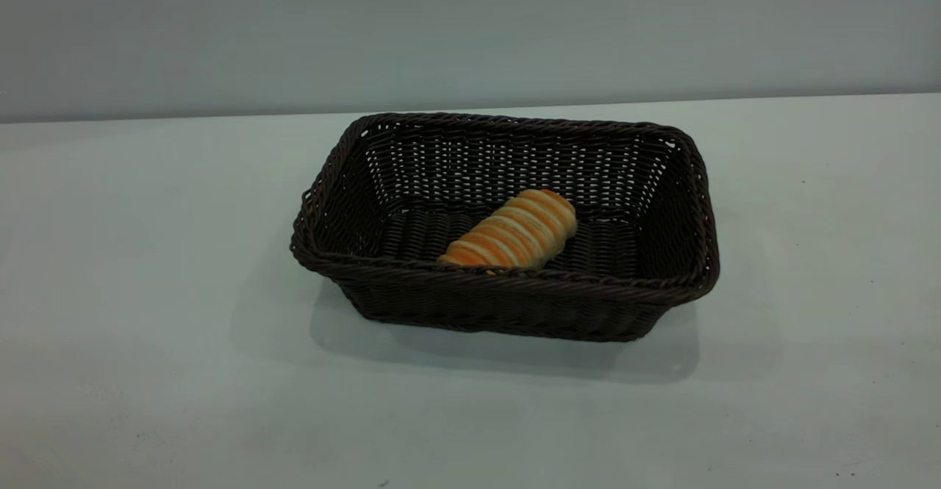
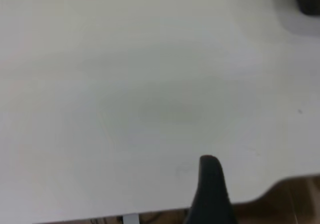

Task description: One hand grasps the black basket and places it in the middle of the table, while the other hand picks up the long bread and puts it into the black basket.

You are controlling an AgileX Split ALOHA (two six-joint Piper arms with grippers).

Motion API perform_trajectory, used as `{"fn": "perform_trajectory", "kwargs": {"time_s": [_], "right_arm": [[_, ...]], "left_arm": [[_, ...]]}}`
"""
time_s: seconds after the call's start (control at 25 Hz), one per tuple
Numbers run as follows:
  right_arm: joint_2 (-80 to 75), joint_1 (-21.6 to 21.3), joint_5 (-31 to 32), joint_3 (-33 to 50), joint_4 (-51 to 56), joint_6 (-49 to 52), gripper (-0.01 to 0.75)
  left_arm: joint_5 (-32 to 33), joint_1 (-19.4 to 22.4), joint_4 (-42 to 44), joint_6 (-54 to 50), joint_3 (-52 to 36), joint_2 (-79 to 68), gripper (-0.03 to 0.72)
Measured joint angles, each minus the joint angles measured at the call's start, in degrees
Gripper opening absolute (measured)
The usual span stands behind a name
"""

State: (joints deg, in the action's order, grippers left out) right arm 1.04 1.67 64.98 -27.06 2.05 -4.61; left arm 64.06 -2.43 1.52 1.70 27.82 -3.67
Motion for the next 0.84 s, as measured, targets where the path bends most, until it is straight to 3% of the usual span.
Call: {"fn": "perform_trajectory", "kwargs": {"time_s": [0.24, 0.84], "right_arm": [[0.00, 0.00, 0.00, 0.00, 0.00, 0.00, 0.428], [0.04, 0.00, 0.00, 0.00, 0.00, 0.00, 0.428]], "left_arm": [[0.52, 2.75, 0.00, 0.00, 0.00, 4.84, 0.593], [0.63, 2.80, 0.00, 0.00, 0.00, 4.95, 0.593]]}}
